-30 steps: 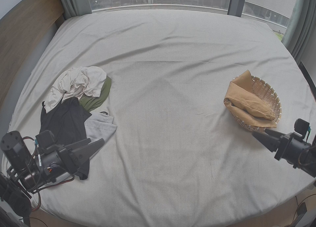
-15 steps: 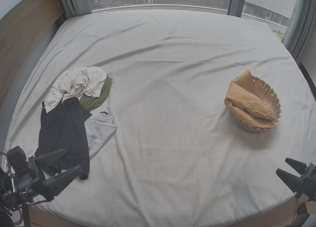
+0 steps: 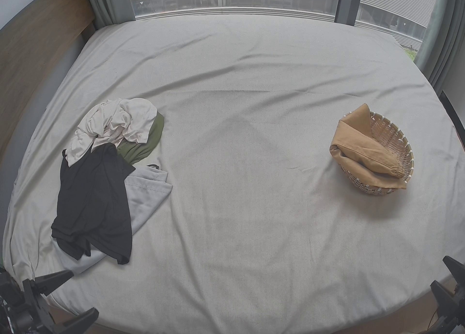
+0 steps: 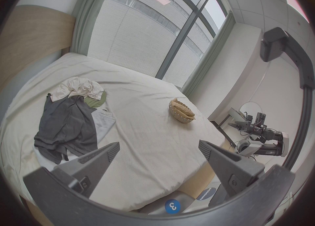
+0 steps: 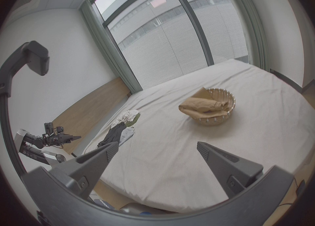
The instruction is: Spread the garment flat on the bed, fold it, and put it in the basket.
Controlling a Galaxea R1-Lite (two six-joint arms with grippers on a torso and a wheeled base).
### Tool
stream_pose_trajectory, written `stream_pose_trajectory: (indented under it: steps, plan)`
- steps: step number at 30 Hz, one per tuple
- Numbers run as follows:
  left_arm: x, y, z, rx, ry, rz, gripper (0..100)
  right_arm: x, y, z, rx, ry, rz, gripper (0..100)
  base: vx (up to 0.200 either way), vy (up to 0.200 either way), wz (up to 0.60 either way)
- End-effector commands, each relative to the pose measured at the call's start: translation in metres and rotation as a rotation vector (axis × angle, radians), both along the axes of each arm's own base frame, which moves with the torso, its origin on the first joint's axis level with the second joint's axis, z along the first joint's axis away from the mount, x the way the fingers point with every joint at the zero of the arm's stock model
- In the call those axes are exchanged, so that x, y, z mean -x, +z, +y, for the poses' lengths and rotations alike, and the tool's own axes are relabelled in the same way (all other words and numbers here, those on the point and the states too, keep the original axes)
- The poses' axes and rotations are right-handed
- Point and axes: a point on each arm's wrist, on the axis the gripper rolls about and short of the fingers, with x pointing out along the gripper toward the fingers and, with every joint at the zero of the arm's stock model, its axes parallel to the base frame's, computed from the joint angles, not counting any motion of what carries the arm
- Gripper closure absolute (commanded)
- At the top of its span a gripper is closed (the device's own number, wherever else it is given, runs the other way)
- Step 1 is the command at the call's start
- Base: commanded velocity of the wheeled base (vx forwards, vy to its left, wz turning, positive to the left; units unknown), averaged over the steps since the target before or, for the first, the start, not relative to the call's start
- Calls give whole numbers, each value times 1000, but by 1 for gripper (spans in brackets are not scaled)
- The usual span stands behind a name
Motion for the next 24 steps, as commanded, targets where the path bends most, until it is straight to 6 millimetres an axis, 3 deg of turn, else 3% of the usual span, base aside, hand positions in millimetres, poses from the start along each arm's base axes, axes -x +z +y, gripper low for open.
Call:
stream_pose_trajectory:
  steps: [1,5,10,12,24]
  plan:
    - [32,-13,7,23,16,-129,0,3,-18,-1,59,-25,-12,0,0,0,0]
    - [37,-27,8,5,58,-109,0,0,-26,-3,188,-166,-28,0,0,0,0]
    - [36,-29,9,-6,149,-107,0,0,-30,-4,289,-292,-11,0,0,0,0]
    - [36,-29,9,-26,210,-114,0,0,-35,-5,299,-307,45,0,0,0,0]
    - [42,-31,8,-146,420,-243,0,7,-35,-3,269,-459,-42,0,0,0,0]
